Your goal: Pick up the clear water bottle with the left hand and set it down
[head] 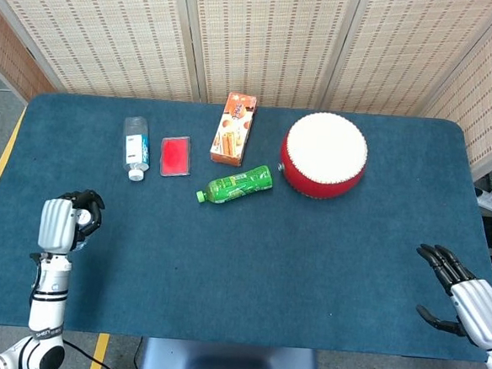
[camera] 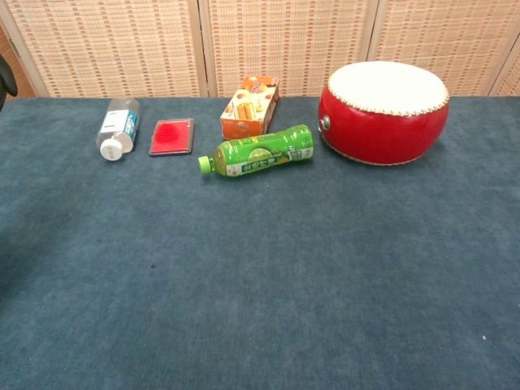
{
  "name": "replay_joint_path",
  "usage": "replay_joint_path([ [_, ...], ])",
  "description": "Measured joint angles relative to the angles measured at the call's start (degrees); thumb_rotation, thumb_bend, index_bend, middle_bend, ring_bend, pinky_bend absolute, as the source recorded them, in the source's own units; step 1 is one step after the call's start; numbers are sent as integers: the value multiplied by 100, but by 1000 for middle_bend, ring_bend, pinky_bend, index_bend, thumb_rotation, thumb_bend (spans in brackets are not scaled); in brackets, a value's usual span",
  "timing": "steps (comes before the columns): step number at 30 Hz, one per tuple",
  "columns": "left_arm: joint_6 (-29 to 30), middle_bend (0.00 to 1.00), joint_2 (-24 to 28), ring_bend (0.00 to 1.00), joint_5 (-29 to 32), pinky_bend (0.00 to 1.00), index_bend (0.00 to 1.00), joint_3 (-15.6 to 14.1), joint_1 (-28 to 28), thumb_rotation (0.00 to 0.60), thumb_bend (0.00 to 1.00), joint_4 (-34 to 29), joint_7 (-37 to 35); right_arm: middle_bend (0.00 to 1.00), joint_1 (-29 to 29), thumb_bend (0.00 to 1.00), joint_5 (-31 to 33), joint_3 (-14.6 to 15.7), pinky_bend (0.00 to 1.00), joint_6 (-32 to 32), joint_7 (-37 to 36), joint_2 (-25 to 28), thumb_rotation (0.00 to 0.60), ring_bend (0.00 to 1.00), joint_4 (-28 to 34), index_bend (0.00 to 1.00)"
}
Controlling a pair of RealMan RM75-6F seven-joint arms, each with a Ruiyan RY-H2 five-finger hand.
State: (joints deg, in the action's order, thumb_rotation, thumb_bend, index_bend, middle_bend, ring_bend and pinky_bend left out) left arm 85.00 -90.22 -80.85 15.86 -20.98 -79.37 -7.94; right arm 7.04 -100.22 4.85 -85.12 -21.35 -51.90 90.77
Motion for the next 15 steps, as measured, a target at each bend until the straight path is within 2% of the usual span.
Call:
replay_joint_path([
  [4,-152,741,155,686,-30,687,649,-29,17,600,666,-480,-1352,38,4,182,-1,3,291,8,3,-1,600,3,0,0],
  [8,-328,741,368,685,-113,687,649,-68,40,600,665,-932,-3187,38,17,182,-5,11,290,40,16,0,600,3,6,0],
  [11,-420,741,491,686,-148,687,649,-88,49,600,666,-1130,-4249,38,26,182,5,12,290,59,25,3,600,3,15,0],
  [15,-446,741,507,686,-114,687,649,-93,60,600,665,-1159,-4794,38,35,182,16,10,290,75,27,8,600,3,24,0],
])
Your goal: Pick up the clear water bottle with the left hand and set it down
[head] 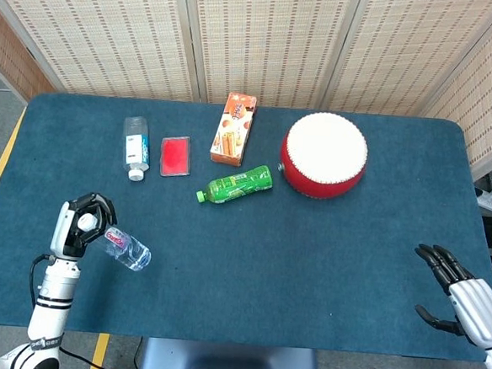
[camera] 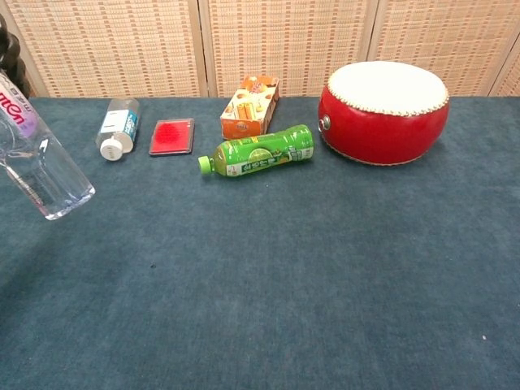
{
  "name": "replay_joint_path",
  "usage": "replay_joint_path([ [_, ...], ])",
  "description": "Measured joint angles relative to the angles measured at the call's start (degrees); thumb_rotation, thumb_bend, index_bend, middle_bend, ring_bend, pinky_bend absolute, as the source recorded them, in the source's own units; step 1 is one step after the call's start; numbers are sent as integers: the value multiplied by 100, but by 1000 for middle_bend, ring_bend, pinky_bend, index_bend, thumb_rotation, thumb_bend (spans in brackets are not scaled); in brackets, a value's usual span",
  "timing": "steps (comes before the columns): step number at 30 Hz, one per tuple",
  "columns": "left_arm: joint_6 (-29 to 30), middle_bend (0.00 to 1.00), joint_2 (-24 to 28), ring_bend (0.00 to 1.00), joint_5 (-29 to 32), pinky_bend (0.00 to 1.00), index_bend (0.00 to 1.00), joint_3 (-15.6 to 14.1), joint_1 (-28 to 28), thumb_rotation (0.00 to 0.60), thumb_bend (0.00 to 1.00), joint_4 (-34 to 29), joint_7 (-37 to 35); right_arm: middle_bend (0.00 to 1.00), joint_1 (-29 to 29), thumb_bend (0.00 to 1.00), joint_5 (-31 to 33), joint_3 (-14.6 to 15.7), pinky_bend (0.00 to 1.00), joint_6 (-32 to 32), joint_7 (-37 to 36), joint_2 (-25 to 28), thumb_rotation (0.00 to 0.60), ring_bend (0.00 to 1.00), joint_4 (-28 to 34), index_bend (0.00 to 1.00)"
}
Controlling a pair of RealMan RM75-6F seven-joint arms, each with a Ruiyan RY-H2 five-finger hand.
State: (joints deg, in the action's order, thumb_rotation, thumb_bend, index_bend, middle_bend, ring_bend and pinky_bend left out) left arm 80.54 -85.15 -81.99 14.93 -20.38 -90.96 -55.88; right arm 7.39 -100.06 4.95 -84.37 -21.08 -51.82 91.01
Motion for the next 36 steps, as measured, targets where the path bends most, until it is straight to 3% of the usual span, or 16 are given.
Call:
replay_joint_path([
  [4,61,741,-94,686,86,687,649,28,4,600,667,96,423,38,5,182,5,3,290,11,-6,6,600,3,5,0],
  [9,396,741,-293,686,104,687,649,162,-16,600,666,351,1970,38,10,182,14,3,291,22,-5,10,600,3,13,0],
  [14,901,741,-271,686,46,687,649,516,-60,600,665,328,2906,38,12,182,7,9,290,27,5,9,600,3,11,0],
  [18,856,741,-155,686,96,687,650,559,-60,600,666,122,2963,38,18,182,16,4,291,40,26,-2,600,3,13,0],
  [27,461,741,-502,686,235,687,650,141,-54,600,664,544,2858,38,37,182,23,15,291,99,91,-8,600,3,37,0],
  [32,505,741,-548,686,171,687,649,158,-78,600,664,581,2839,38,39,182,34,12,290,103,87,-3,600,3,40,0],
  [36,808,741,-380,686,6,687,650,359,-90,600,664,313,2898,38,25,182,4,22,290,57,48,8,600,3,25,0],
])
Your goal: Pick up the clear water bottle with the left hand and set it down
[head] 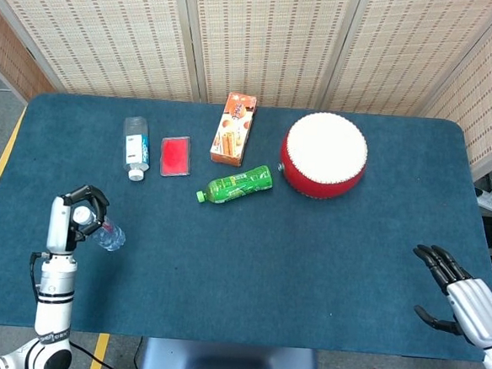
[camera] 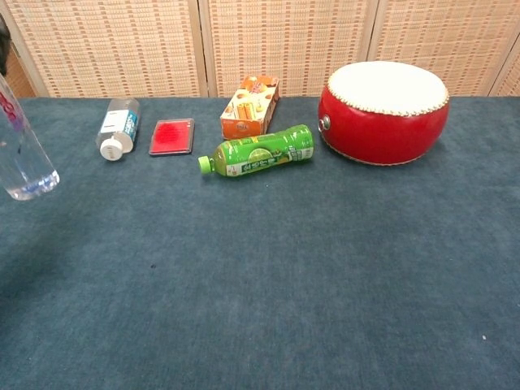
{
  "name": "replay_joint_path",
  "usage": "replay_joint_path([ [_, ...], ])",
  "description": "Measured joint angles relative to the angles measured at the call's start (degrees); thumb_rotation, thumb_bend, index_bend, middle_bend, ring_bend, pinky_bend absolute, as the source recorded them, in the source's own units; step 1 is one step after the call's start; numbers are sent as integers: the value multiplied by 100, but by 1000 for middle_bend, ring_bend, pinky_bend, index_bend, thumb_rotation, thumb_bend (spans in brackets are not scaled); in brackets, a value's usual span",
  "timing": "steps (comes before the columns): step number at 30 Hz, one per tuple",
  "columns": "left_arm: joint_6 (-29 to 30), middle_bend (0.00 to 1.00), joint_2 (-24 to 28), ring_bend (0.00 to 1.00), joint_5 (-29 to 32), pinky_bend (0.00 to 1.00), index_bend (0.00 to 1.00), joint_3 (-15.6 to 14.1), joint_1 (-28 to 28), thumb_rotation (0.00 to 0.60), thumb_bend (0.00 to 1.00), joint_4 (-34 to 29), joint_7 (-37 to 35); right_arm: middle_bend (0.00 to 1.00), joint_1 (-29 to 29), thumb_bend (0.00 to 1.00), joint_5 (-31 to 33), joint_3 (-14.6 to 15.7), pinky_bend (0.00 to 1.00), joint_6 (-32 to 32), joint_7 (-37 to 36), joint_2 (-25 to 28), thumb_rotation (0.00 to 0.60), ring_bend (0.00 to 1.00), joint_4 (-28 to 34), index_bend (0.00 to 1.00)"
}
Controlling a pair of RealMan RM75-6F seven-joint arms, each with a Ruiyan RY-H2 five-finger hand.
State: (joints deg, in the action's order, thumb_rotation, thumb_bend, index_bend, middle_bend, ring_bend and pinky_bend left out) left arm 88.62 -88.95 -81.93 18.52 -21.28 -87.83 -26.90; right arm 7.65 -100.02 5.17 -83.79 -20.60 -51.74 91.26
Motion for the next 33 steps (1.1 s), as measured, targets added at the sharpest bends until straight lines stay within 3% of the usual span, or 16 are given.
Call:
replay_joint_path([
  [5,102,741,277,686,14,687,650,208,9,600,665,-307,91,38,-7,182,-13,4,290,-21,-15,-2,600,3,-14,0],
  [10,-101,741,215,686,180,687,650,101,17,600,665,-108,68,38,9,182,-2,4,290,24,23,-14,600,3,-6,0],
  [17,-304,741,-369,685,412,687,650,-51,-31,600,665,872,33,38,25,182,21,5,290,78,85,-22,600,3,22,0],
  [25,-150,728,-1288,674,488,686,647,-16,-154,600,663,2238,-91,38,47,182,41,9,290,129,73,-3,600,3,45,0],
  [33,41,541,-1868,493,437,619,516,-28,-200,600,636,3179,-487,38,52,182,39,9,290,126,55,-1,600,3,35,0],
])
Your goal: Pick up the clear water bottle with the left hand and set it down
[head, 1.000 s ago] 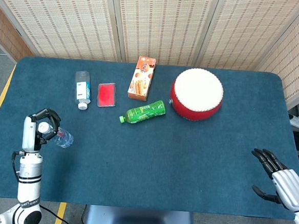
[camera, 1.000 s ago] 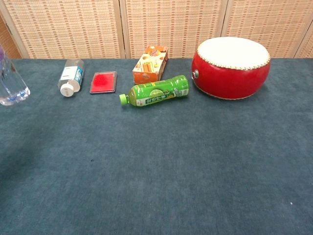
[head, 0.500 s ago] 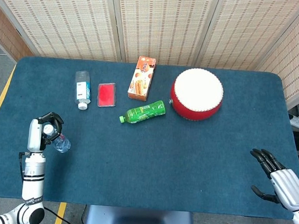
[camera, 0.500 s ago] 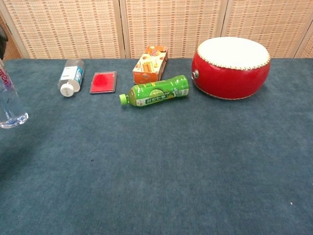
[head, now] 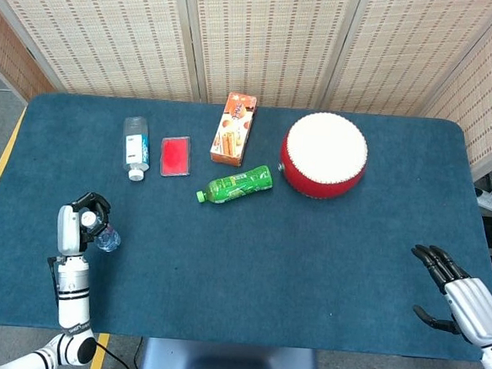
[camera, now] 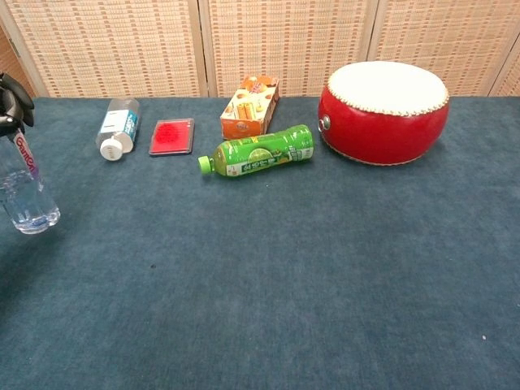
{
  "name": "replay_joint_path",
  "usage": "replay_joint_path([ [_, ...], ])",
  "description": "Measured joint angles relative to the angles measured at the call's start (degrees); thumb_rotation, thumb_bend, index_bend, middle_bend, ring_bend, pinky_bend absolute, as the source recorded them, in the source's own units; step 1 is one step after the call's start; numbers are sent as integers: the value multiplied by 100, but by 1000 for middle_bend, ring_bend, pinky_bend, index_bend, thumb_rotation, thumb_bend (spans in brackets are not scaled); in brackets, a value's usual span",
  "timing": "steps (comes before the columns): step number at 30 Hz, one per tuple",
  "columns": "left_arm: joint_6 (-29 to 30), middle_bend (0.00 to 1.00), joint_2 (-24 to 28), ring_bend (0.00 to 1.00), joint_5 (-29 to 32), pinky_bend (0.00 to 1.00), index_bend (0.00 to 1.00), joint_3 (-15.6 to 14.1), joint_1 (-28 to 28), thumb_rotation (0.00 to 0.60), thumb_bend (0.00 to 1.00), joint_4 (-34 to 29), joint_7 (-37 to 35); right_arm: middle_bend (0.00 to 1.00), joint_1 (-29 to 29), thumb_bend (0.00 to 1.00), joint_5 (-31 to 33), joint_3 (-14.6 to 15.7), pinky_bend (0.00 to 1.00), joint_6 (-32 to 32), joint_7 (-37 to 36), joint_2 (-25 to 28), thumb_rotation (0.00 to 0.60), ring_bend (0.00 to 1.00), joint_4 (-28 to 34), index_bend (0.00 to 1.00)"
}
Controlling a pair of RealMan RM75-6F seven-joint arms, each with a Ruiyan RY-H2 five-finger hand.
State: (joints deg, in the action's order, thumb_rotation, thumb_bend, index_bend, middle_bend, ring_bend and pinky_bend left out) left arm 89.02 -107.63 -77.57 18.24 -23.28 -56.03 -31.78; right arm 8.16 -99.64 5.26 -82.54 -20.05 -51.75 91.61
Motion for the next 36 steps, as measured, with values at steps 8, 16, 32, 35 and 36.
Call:
replay_joint_path([
  [8,-167,144,-27,129,-138,260,50,-189,-21,600,467,192,-106,38,4,182,15,-2,290,8,-13,15,600,3,12,0],
  [16,-408,2,325,7,-199,191,0,-351,23,600,435,-289,143,38,-9,182,-11,7,290,-27,-24,17,600,3,-4,0],
  [32,-559,0,2093,0,-512,184,0,-570,209,600,434,-2568,1204,38,4,182,-33,20,290,-2,26,6,600,3,2,0],
  [35,-608,0,2509,2,-605,185,0,-719,281,600,434,-2845,1700,38,12,182,-39,15,291,-3,16,0,600,3,-13,0],
  [36,-624,0,2633,4,-631,185,2,-770,305,600,434,-2910,1869,38,20,182,-42,14,291,5,13,-2,600,3,-15,0],
])
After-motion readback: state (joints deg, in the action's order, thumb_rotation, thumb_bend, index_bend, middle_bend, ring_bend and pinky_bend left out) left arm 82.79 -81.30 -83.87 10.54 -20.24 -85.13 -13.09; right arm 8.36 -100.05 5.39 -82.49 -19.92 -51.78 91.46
